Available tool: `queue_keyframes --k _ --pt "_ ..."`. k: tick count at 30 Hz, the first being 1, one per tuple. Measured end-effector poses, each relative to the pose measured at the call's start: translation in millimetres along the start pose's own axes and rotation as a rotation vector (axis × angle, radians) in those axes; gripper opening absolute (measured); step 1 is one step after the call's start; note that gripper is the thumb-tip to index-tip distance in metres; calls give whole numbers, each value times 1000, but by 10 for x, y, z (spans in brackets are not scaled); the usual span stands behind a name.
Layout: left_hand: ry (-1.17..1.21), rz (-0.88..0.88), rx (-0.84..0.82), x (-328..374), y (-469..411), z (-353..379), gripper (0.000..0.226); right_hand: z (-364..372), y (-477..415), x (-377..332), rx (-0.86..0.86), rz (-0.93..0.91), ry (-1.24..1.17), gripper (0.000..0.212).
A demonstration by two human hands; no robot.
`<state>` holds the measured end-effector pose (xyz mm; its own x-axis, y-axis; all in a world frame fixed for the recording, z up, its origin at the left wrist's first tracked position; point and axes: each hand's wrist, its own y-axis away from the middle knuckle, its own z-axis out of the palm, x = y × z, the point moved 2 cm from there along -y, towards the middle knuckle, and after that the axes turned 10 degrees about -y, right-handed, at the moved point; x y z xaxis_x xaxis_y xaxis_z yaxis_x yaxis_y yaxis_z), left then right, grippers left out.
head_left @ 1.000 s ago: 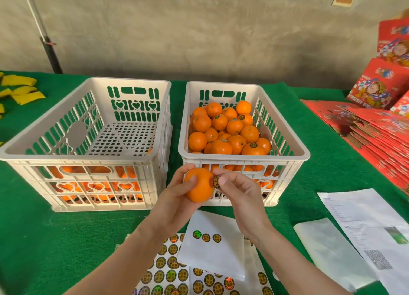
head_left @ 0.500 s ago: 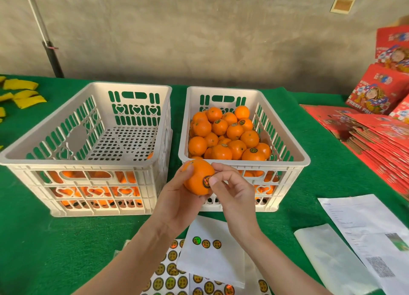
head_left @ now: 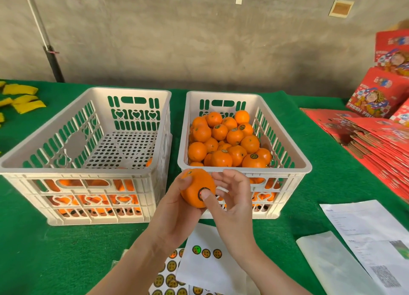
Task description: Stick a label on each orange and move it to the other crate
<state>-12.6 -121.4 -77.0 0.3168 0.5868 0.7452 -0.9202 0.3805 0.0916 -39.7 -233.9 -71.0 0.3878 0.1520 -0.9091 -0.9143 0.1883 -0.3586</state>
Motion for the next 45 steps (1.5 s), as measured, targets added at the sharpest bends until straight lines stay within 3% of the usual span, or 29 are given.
queue_keyframes --k 3,7,11,14,17,19,23,26,30,32,35,37,38,40,42,45 --pt "-111 21 -27 17 16 54 45 -18 28 -43 -164 39 79 50" --pt "-303 87 -4 91 -25 175 52 -42 -96 -82 -213 -51 182 68" --pt "-1012 364 124 375 -317 248 47 -107 -474 -188 -106 -160 149 66" --pt "-1504 392 223 526 -827 199 20 -185 -982 -188 -56 -143 211 65" --pt "-1947 356 223 448 -1198 66 18 -328 -1776 2 -9 62 373 65" --pt "-2083 362 238 377 -1278 -11 21 -446 -2251 226 -31 247 516 64" --pt "-2092 422 261 357 -1337 -91 21 -576 -2684 763 -179 523 906 65" --pt "-2061 430 273 360 -1330 -80 21 -525 -2734 1003 -303 505 1062 77" --pt "-2039 421 285 374 -1315 -68 20 -422 -2631 974 -443 441 1144 57" --pt "-2043 449 281 372 -1289 -54 21 -369 -2525 760 -346 294 1078 58" --pt "-2018 468 272 373 -1269 -40 21 -264 -2042 251 -129 -131 664 25" --pt "-1997 451 256 381 -1270 -31 21 -269 -1559 42 -217 -294 432 6" --pt "-1986 452 254 379 -1261 -30 19 -284 -1297 29 -333 -268 389 5" --pt "-1948 500 285 374 -1214 -23 19 -342 -822 214 -593 -22 447 13" --pt "-1918 576 351 346 -1142 -9 23 -454 -497 567 -839 253 719 18" --pt "-1847 645 402 298 -1018 27 24 -620 -273 1056 -931 544 1106 44"
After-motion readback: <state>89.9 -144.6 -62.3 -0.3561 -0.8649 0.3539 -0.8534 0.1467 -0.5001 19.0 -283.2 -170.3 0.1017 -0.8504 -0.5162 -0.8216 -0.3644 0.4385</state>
